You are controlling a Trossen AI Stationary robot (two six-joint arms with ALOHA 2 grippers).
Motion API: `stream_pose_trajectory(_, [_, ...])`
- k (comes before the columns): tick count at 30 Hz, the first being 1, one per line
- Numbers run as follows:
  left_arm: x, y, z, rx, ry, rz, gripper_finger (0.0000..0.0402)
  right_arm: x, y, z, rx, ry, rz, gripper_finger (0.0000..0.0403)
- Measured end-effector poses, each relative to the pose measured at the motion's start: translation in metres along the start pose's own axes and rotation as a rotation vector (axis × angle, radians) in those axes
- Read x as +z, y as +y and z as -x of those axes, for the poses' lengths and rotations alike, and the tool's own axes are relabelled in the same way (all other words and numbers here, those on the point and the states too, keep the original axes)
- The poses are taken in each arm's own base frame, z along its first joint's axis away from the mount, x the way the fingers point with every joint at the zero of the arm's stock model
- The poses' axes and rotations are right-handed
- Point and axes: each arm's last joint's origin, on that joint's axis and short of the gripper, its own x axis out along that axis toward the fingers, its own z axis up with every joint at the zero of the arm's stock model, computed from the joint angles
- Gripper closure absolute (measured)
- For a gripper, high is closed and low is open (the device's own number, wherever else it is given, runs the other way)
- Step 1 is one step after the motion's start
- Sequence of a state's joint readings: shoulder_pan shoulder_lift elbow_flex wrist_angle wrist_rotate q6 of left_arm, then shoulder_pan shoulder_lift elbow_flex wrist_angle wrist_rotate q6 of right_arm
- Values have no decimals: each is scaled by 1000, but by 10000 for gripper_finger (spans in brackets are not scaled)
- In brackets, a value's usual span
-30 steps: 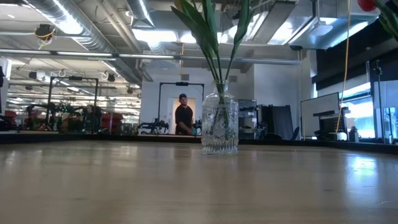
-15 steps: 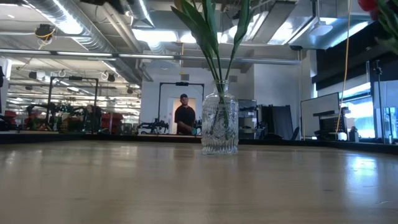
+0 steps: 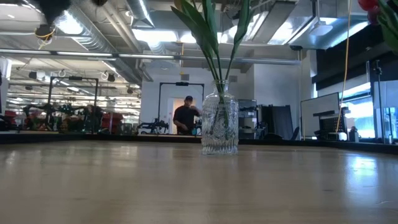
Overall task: Sort flowers into vase by color
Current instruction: Put the dark red tulip into the yellow vase
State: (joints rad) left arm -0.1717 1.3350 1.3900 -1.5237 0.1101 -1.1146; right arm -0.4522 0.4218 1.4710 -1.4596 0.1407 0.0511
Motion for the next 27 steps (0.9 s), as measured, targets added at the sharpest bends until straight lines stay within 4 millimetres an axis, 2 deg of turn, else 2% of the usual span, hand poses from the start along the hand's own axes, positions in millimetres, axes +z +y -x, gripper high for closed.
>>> stream_pose_trajectory(4, [-24,-10,-40,-40,213,-116,212,9,-4,16,-72,-118,-7,93])
stream_pose_trajectory(9, [-59,-27,-83,-58,356,-217,220,11,-6,19,-138,-142,1,93])
stream_pose_trajectory(16, [-105,-50,-127,56,423,-542,226,11,-8,19,-189,-148,3,93])
stream_pose_trajectory(19, [-128,-52,-146,122,457,-728,226,11,-9,19,-220,-149,1,93])
stream_pose_trajectory(22, [-149,-52,-162,177,470,-840,226,11,-9,19,-230,-148,0,93])
stream_pose_trajectory(27, [-176,-56,-179,149,418,-982,226,11,-9,20,-239,-152,-9,93])
